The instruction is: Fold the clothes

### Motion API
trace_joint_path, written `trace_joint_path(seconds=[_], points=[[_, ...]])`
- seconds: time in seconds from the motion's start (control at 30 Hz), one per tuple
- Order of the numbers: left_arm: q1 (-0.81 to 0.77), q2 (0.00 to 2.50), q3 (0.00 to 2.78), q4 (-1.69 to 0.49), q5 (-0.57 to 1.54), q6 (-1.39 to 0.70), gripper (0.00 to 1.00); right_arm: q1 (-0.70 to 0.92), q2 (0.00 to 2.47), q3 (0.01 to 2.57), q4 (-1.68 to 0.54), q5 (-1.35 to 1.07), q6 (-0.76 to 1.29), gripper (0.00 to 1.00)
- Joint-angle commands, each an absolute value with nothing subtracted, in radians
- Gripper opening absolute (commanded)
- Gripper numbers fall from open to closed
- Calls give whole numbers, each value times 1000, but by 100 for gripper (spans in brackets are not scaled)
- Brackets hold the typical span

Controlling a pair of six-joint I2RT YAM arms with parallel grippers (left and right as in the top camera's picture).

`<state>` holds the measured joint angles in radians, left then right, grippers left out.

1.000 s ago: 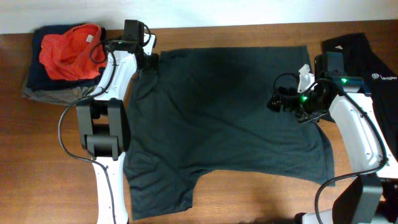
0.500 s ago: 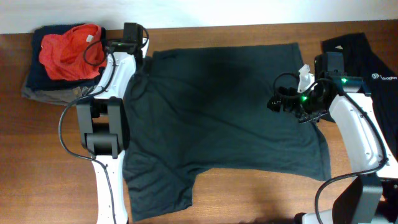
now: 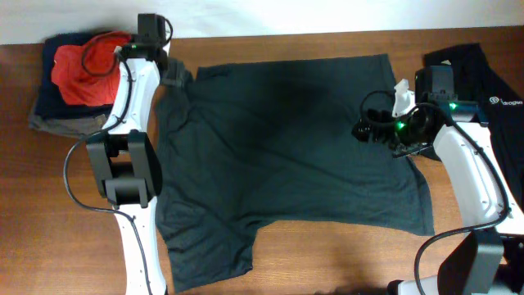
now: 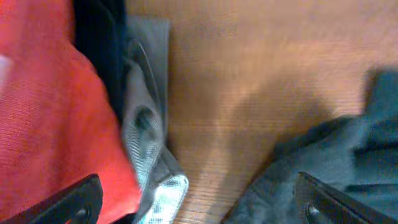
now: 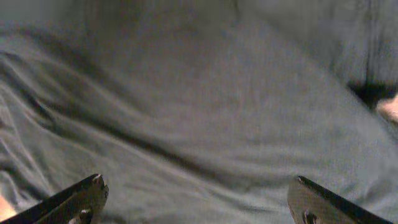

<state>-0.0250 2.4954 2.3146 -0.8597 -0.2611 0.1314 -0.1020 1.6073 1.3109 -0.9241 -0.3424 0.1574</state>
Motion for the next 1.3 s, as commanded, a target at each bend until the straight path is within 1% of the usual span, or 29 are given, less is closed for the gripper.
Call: trace_joint_path(seconds=[0.0,0.07,0.1,0.13,0.17,0.23,0.33,0.47,0.73,0.9,1.07,1.13,1.27], points=[[-36,2498,2418,-884,-159,118,97,-98,1611,1316,-885,-351,154,97],[-37,2498,2439,-884,-86,118,97,-98,1611,1316,-855,-351,154,97],[-36,2498,2442,-881,-59,118,95,-98,1611,1316,-840,-351,154,97],[-36,2498,2442,-880,-23,118,91,-98,1611,1316,-831,-351,154,97],[-37,2499,2441,-883,10,118,84,-98,1611,1316,-817,-351,154,97],[-37,2505,2441,-894,63,126,74,-98,1611,1316,-797,-346,154,97],[-45,2521,2439,-904,76,154,69,-98,1611,1316,-780,-344,155,97],[-61,2556,2439,-899,75,205,67,-98,1612,1316,-790,-344,154,97],[-63,2648,2439,-871,34,210,67,-98,1612,1316,-838,-344,153,97],[-61,2661,2439,-848,30,231,67,-98,1613,1313,-850,-343,153,97],[-61,2661,2439,-842,21,231,63,-98,1615,1312,-856,-343,153,97],[-61,2663,2439,-841,-1,231,59,-98,1619,1312,-861,-343,153,97],[-61,2665,2439,-841,-23,234,58,-98,1630,1312,-877,-332,153,97]])
